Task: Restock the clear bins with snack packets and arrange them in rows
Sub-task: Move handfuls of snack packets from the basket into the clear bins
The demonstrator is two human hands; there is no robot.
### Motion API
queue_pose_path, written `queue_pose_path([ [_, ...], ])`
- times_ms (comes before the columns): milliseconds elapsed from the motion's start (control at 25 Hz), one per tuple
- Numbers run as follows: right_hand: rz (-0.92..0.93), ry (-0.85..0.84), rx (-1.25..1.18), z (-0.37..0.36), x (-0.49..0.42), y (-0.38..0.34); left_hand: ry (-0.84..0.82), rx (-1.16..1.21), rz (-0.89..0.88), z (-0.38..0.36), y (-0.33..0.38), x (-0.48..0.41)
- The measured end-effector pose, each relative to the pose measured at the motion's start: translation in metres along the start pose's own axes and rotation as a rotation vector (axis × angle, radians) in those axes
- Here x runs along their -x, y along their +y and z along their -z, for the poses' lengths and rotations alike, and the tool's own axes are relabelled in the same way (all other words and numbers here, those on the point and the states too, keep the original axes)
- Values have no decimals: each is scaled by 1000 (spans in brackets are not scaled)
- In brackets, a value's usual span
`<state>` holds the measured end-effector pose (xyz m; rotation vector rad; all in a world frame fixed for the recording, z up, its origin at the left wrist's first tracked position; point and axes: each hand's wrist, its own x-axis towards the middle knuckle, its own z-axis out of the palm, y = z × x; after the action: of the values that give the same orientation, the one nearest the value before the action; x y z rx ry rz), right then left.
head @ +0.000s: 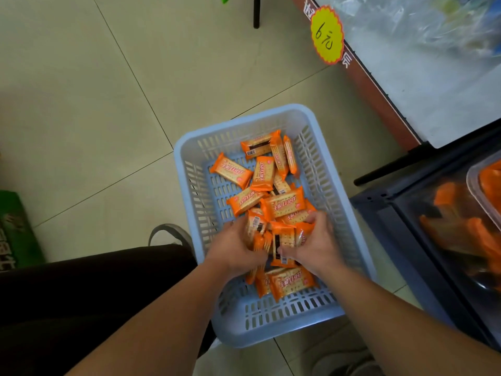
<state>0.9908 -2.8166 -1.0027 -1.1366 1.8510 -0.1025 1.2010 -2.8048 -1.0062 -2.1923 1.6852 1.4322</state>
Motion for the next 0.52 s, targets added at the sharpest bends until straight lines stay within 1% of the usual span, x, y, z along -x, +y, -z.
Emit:
queue_pose_path([
  [80, 17, 18, -69, 2, 1, -3, 22, 159, 41, -7, 2, 1],
  [160, 49, 32, -70, 5, 2, -6, 33, 229, 64, -13, 1, 4],
  [240, 78, 39, -46, 9, 3, -8, 26, 231, 52, -21, 3, 5],
  [320, 69, 27, -47, 12, 6, -10, -50, 174, 55, -30, 11, 7],
  [400, 42, 17, -100, 13, 11, -13, -152, 142, 79, -37, 18, 10],
  [480, 5, 6, -199, 12, 12, -12, -208, 222, 96, -42, 24, 10],
  [520, -17, -3, -226, 11, 11, -9, -207, 324, 114, -44, 23, 7],
])
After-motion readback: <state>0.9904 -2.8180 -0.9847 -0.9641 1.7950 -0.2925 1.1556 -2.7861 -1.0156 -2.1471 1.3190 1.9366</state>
